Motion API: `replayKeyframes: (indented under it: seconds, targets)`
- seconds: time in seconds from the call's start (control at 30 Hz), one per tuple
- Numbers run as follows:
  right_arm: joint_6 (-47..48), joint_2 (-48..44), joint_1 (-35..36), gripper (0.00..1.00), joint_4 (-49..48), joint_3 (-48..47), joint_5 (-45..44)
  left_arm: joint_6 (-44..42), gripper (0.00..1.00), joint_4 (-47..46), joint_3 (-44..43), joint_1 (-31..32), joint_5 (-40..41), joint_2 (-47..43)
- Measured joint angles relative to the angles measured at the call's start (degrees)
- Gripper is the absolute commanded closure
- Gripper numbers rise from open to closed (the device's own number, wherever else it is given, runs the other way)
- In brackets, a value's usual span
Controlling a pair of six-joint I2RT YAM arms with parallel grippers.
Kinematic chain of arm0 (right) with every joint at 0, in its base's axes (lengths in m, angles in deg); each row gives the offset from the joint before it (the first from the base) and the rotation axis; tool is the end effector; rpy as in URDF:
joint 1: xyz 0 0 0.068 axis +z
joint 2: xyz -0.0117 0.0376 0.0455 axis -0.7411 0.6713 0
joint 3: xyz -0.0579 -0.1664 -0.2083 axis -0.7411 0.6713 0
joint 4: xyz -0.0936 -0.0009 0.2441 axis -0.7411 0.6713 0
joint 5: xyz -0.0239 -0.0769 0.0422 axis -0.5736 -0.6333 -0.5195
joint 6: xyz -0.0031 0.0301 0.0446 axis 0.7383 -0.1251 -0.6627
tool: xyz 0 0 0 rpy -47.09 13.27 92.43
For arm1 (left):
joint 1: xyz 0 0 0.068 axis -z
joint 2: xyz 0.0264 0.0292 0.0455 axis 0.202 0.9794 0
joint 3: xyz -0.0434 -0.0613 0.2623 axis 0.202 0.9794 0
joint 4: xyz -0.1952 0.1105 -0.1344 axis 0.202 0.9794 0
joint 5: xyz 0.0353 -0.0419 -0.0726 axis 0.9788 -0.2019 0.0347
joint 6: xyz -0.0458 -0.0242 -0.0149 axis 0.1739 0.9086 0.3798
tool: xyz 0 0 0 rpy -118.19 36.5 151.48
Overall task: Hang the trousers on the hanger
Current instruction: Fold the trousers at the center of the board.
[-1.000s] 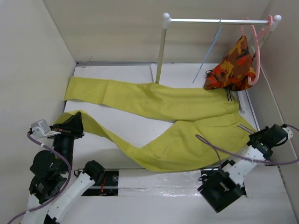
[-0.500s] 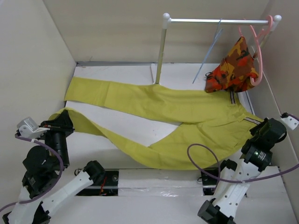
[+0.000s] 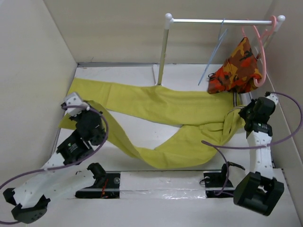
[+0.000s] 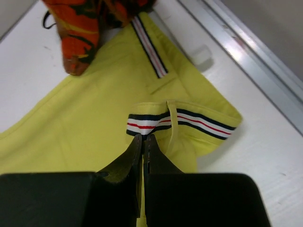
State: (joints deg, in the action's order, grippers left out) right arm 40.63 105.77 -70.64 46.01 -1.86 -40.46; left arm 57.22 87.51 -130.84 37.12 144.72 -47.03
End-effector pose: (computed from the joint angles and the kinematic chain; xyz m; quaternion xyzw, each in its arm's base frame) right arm 0.1952 -0.0830 0.2767 0.3273 0.7952 -0.0173 0.5102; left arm 0.0972 -0.0582 0.4000 -0.2971 0.6380 0.0412 0.7092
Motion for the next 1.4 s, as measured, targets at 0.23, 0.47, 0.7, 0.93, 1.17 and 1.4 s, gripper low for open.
replayKeyframes:
  seconds: [0.23, 0.47, 0.7, 0.93, 1.17, 1.4]
  targets:
    - [-1.9, 10.4, 3.0, 1.00, -6.9, -6.0, -0.1, -3.8, 1.00, -5.6, -4.0, -28.1, -14.3, 15.3]
    - [-2.2, 16.2, 3.0, 1.00, -12.6, -6.3, 0.2, 3.5, 1.00, -0.2, -14.2, -49.0, -34.4, 31.7]
    - [-2.3, 24.2, 3.0, 1.00, -15.7, -10.1, 0.7, 6.5, 1.00, 1.4, -16.7, -54.8, -37.7, 37.6]
    - [-2.9, 32.0, 3.0, 1.00, -17.6, -16.0, 0.7, 6.9, 1.00, 1.8, -23.6, -56.2, -36.0, 45.9]
    - [-3.1, 38.0, 3.0, 1.00, -19.4, -19.0, 0.3, 7.9, 1.00, 2.0, -30.3, -61.4, -36.5, 55.0]
    - [-3.9, 37.6, 2.4, 1.00, -26.9, -13.9, 1.2, 9.9, 1.00, -0.1, -29.2, -64.8, -36.7, 57.5]
